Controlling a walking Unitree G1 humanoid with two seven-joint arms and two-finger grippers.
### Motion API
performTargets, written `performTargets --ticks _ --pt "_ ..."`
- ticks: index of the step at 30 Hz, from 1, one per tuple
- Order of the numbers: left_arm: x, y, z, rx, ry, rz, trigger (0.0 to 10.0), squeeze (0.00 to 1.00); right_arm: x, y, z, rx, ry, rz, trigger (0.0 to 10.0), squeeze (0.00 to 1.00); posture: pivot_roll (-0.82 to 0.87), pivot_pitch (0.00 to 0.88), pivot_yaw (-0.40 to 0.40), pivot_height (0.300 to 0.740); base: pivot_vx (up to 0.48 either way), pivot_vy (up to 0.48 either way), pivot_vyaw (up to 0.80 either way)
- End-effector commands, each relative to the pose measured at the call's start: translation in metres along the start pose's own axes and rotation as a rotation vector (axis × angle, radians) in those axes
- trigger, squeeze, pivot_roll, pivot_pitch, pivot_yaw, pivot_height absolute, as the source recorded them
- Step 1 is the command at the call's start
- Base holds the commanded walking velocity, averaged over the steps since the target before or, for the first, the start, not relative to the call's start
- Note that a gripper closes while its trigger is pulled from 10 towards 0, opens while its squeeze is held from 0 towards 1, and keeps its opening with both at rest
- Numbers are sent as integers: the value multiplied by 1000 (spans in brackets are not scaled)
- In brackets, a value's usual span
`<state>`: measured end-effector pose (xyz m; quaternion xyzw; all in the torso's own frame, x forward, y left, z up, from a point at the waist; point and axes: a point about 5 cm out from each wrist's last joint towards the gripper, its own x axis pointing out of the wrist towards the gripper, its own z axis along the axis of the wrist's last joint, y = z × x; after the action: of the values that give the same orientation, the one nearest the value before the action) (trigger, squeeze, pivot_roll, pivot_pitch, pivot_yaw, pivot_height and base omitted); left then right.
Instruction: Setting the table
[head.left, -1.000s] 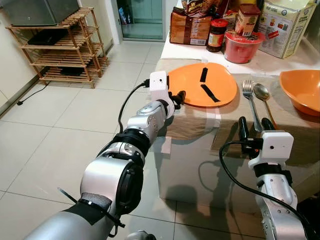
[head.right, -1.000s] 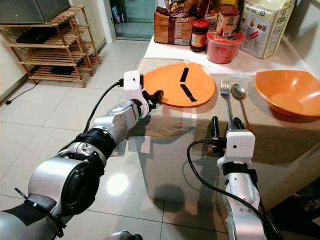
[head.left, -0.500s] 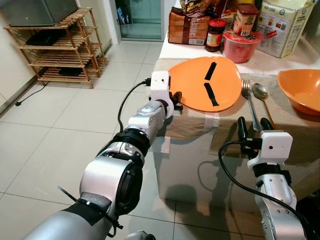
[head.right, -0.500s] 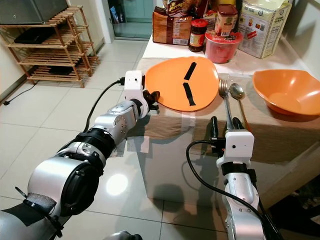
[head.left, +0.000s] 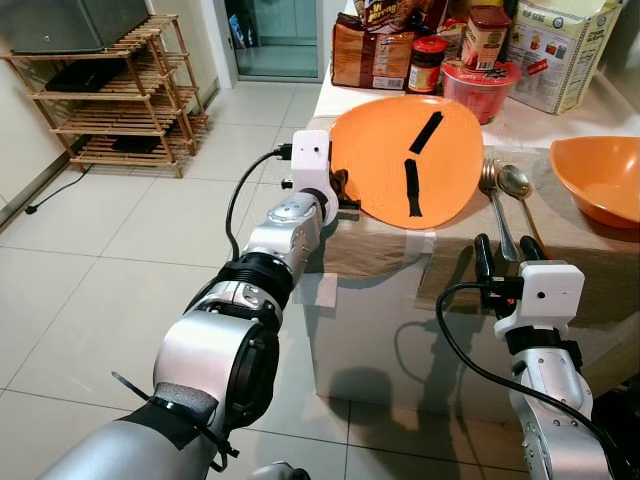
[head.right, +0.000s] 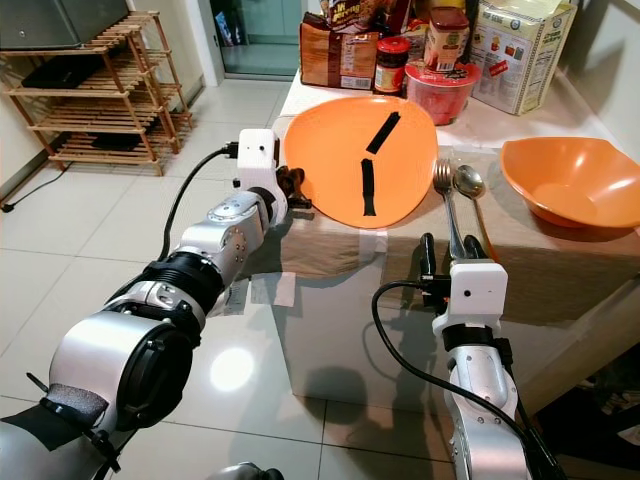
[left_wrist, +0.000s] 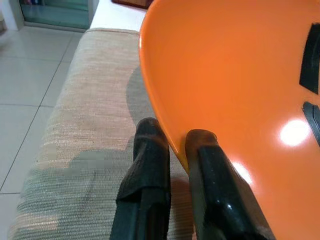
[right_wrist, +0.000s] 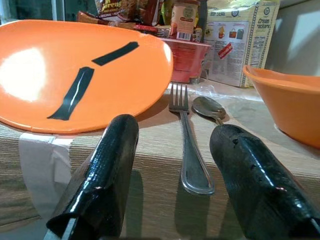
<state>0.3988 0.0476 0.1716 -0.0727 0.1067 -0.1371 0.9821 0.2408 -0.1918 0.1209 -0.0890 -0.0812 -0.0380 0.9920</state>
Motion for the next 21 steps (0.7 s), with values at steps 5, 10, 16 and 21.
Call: performTargets --ticks 5,10,16,21 --pt "-1 14 6 -13 -35 66 0 0 2 1 2 -3 -8 8 10000 0 -55 0 86 735 0 0 0" --pt "-1 17 7 11 -37 88 0 0 1 1 2 -3 -6 7 10000 0 -55 0 85 735 0 0 0" --pt "-2 24 5 82 -34 131 0 0 1 1 1 -2 -3 7 10000 0 -54 0 84 735 0 0 0" --pt "-3 22 11 141 -86 131 0 0 1 1 1 -1 -1 7 10000 0 -52 0 84 735 0 0 0"
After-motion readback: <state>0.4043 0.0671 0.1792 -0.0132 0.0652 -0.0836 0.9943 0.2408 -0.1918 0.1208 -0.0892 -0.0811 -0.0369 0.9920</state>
